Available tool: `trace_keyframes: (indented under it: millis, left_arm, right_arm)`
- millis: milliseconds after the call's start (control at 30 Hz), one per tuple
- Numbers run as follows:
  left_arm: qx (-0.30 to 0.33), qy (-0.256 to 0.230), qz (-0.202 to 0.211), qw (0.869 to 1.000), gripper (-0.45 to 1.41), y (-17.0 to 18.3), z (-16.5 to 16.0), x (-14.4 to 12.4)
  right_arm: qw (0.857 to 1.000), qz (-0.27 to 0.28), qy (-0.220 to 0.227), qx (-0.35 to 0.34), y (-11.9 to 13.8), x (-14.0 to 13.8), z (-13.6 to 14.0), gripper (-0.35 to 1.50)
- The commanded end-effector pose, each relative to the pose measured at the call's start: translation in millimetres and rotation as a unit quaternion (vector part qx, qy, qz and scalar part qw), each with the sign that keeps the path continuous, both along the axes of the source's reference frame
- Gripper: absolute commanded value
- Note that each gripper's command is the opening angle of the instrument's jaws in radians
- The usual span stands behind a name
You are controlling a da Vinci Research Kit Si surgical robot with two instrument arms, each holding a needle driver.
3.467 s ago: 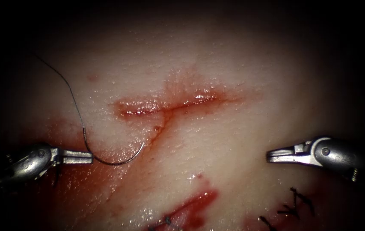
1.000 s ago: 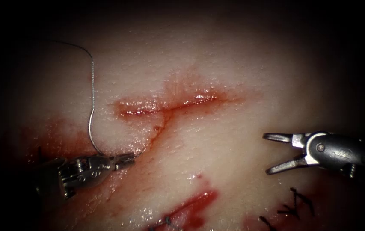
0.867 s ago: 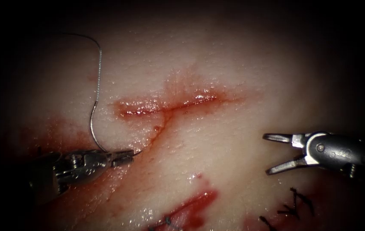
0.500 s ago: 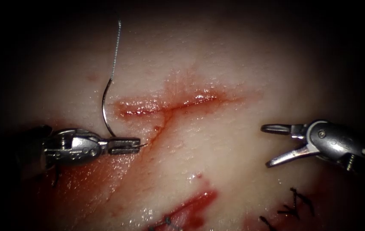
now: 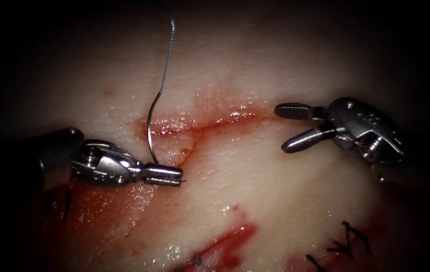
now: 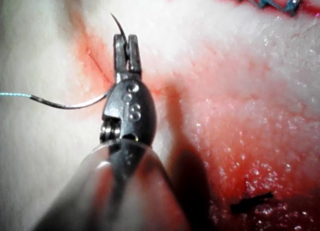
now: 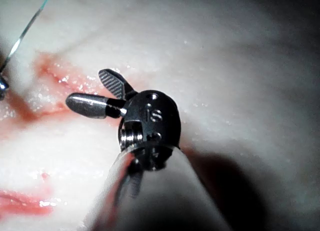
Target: Wound Closure
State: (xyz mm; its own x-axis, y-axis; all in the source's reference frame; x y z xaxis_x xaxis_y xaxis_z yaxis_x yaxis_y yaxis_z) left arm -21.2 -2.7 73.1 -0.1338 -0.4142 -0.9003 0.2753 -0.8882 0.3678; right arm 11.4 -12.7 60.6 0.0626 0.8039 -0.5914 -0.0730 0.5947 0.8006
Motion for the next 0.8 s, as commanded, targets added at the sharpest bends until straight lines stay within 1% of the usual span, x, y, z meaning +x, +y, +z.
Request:
trace_keyframes:
  millis: [33, 233, 400, 467, 567, 733, 800]
  left_arm:
    - [-0.005, -0.006, -0.001, 1.000, -0.45, 0.6, 0.4, -0.7]
    - [-0.025, -0.029, -0.006, 0.999, -0.45, 0.3, -0.8, -1.3]
    - [-0.030, -0.059, 0.000, 0.998, -0.45, -0.3, -2.1, -2.0]
    - [-0.030, -0.064, 0.004, 0.997, -0.45, -0.5, -2.5, -2.2]
    - [-0.030, -0.070, 0.009, 0.997, -0.45, -0.8, -3.1, -2.3]
    - [-0.037, -0.079, 0.017, 0.996, -0.45, -1.1, -3.8, -2.5]
    - [-0.040, -0.081, 0.015, 0.996, -0.45, -1.1, -3.8, -2.4]
  right_arm:
    - [1.000, -0.004, 0.007, 0.007, 1.1, 2.1, 0.4, 0.99]
    - [0.999, 0.001, 0.005, 0.036, 1.2, 3.8, 1.5, 0.99]
    - [0.999, 0.006, 0.003, 0.033, 0.9, 5.1, 2.7, 1.16]
    - [0.999, 0.010, 0.000, 0.036, 0.9, 5.9, 3.2, 1.18]
    - [0.999, 0.005, 0.013, 0.049, 0.7, 7.5, 4.1, 1.13]
    - [0.996, 0.008, 0.036, 0.082, 0.5, 10.3, 5.4, 1.28]
    - [0.995, 0.004, 0.046, 0.087, 0.6, 11.1, 5.4, 1.28]
